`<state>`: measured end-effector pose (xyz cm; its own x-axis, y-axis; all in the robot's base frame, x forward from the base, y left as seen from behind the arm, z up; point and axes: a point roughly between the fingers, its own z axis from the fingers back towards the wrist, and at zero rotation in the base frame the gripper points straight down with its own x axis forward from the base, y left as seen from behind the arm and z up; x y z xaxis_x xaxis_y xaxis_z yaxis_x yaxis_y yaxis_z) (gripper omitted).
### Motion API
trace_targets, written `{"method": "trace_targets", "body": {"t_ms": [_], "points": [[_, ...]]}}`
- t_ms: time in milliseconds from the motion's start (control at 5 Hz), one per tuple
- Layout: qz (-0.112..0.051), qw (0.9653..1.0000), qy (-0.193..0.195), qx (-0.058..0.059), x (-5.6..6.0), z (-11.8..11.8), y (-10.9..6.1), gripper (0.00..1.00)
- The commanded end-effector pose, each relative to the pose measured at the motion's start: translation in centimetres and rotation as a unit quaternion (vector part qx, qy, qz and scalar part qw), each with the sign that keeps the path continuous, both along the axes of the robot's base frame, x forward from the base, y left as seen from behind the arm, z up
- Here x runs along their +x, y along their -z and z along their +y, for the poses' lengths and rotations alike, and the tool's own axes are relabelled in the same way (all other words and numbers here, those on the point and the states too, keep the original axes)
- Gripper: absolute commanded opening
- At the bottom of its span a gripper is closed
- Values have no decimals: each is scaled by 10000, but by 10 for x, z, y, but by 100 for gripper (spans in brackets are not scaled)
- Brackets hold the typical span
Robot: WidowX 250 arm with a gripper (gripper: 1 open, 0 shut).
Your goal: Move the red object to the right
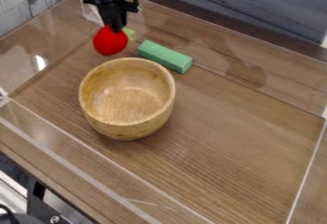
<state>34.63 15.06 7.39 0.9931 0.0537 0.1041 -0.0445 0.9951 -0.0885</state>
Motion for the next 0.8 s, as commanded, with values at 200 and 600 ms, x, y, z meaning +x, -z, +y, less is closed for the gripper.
{"method": "trace_targets", "body": {"t_ms": [200,600], "points": [[-271,9995,21,176,18,-4,-5,0],[-225,9990,340,163,22,-22,12,100]]}}
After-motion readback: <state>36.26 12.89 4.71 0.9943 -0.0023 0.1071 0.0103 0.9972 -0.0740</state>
